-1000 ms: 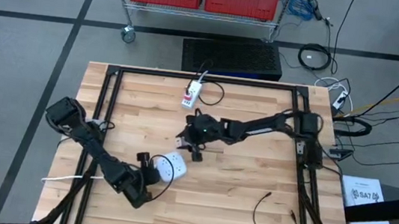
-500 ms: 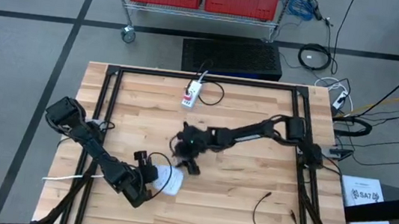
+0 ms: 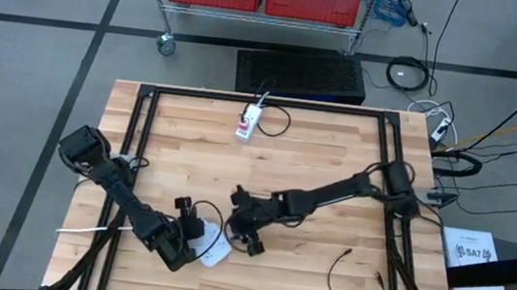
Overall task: Insert USB
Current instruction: Insert the light pink charger adapter into the bottom white outlet extension
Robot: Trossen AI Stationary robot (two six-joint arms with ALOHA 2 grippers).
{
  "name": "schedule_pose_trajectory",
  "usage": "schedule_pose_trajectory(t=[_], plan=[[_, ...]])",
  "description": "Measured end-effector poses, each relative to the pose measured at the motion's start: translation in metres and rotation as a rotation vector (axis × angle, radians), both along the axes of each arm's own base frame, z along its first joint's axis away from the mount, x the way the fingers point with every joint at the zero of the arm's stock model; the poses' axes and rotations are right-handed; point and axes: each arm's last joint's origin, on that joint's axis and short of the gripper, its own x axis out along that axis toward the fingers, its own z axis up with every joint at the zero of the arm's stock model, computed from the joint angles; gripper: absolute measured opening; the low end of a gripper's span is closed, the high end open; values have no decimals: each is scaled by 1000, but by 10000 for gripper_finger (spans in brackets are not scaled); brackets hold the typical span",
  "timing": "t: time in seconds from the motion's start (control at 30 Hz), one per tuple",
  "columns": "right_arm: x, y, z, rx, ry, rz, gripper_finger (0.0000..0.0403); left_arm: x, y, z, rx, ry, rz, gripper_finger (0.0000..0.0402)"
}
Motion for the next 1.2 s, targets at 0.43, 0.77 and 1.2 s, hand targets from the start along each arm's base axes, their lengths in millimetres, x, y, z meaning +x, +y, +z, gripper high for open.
schedule_pose_trajectory(t=[0.43, 0.77, 1.2], plan=[[-41, -20, -8, 357, -402, 316, 163, -1, -6, 2, 48, -52, -34, 0], [-37, -44, -30, 440, -450, 373, 163, 3, -3, 2, 32, -68, -15, 0], [-3, -46, -57, 475, -446, 444, 163, 8, 1, 2, 13, -71, 6, 0]])
